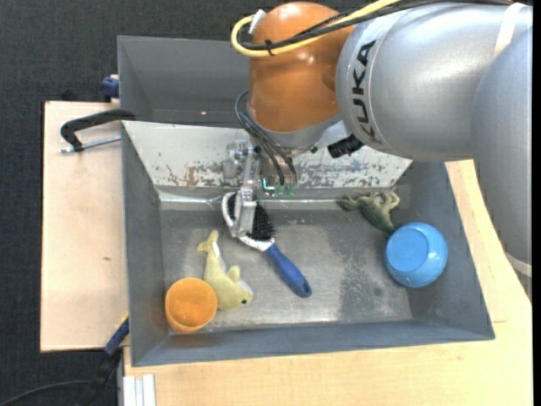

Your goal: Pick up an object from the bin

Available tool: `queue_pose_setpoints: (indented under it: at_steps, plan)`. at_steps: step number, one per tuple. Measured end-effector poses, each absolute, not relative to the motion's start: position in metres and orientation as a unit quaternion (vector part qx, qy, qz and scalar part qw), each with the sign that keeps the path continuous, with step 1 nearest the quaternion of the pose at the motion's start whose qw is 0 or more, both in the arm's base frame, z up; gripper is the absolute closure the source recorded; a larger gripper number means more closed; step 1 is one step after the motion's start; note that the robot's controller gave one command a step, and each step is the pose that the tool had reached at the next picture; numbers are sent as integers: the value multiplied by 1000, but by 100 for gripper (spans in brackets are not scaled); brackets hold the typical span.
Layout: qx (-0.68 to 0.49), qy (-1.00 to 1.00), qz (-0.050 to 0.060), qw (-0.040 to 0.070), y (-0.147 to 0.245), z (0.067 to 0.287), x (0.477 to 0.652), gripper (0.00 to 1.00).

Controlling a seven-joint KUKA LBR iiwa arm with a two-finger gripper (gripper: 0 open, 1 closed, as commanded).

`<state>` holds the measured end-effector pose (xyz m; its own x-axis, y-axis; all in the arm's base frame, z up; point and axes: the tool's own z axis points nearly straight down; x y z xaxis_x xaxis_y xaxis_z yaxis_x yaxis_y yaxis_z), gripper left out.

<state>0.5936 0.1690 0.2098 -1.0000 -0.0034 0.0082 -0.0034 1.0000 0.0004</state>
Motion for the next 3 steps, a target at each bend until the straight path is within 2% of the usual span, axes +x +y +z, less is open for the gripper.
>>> queue_pose_setpoints:
  at_steps: [1,2,3]
  plan:
    - [19,-1000,-3,-13,122,83,605,0]
    - [20,-1000,-5,-12,124,86,604,100]
    - [33,-999,-2,-7,125,228,583,100]
